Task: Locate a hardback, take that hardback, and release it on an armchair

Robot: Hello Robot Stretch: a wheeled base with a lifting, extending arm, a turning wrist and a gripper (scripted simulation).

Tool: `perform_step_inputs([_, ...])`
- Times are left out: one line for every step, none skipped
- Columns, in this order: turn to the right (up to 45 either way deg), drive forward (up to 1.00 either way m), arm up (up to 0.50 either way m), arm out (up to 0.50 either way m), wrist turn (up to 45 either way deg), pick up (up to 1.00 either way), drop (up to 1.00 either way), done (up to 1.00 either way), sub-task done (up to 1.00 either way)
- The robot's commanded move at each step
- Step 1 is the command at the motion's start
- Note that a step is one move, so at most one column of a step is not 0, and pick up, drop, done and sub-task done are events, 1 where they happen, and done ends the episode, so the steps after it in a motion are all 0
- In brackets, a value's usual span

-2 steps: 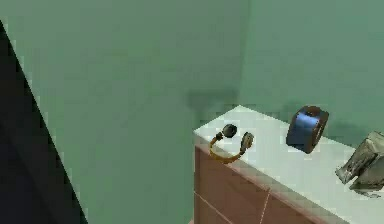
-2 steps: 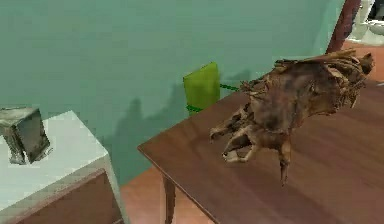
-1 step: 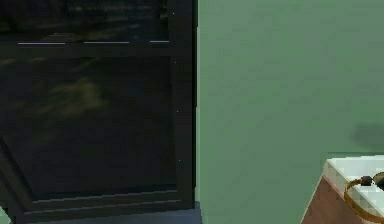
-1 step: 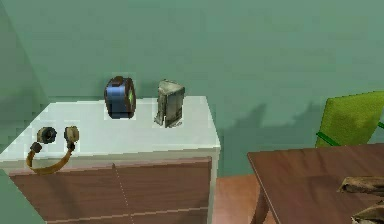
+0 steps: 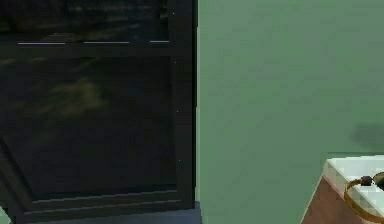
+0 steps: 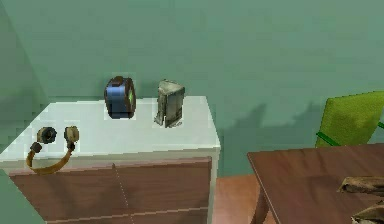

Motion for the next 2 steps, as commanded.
perform_step_inputs([0.0, 0.0, 0.38, 0.0, 0.0, 0.0, 0.0, 0.0, 0.0])
perform_step_inputs([0.0, 0.0, 0.0, 0.46, 0.0, 0.0, 0.0, 0.0, 0.0])
